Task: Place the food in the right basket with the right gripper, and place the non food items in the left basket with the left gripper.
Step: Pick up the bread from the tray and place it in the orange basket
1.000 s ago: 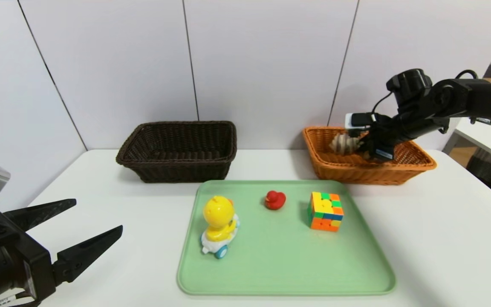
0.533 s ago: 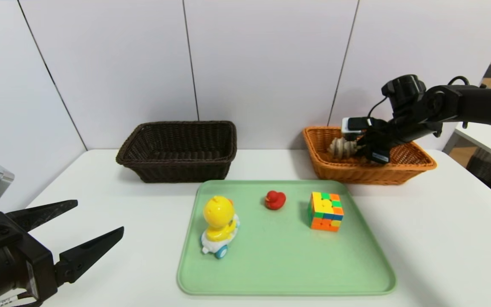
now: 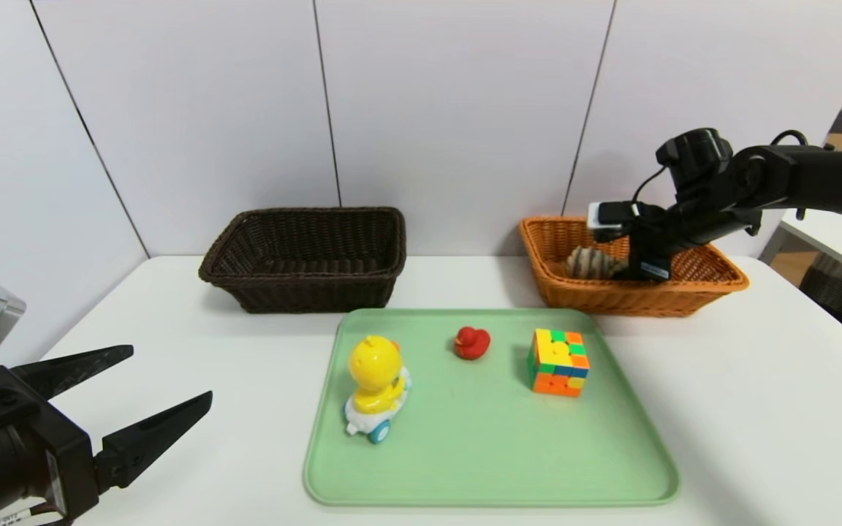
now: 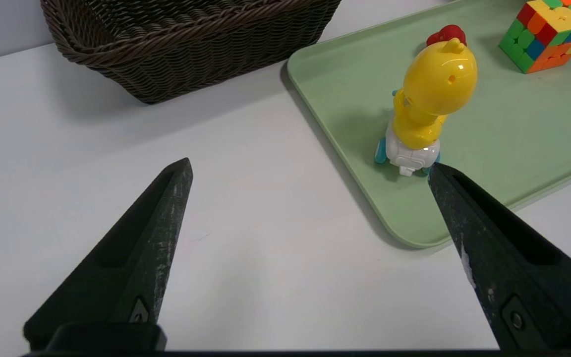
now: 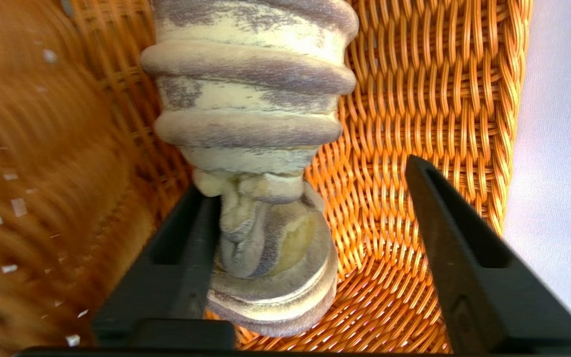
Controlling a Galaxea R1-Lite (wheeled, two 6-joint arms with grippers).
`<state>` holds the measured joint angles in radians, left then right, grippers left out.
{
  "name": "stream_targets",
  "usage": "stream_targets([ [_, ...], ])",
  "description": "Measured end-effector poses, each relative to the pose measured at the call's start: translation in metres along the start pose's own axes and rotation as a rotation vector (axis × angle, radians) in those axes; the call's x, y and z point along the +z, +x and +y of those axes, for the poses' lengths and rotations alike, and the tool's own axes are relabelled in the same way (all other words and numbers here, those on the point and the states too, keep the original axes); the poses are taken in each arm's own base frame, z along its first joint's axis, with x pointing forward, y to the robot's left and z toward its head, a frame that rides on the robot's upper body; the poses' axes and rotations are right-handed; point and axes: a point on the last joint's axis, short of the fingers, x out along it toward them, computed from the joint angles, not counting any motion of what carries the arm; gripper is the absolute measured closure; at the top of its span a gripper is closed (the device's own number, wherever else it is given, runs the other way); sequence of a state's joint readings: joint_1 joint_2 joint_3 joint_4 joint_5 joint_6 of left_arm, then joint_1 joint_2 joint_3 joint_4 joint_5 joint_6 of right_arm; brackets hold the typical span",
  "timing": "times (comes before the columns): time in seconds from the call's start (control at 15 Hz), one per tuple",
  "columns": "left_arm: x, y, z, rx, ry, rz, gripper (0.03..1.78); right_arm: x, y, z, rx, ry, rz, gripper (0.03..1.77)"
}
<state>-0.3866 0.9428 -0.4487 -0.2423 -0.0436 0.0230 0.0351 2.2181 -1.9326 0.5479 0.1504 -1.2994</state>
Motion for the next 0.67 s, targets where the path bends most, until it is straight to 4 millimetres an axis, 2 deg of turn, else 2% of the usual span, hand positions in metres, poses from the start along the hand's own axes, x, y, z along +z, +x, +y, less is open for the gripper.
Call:
stream_targets([
  [0.27, 0.0, 0.0, 0.0, -0.001, 0.0, 0.0, 0.12, 0.0, -0.009, 0.002, -0.002, 0.001, 0.001, 0.35],
  [0.67, 0.001, 0.0, 0.0, 0.001, 0.001, -0.005, 0.12, -0.002, -0.019, 0.002, -0.01, -0.004, 0.004, 0.21],
])
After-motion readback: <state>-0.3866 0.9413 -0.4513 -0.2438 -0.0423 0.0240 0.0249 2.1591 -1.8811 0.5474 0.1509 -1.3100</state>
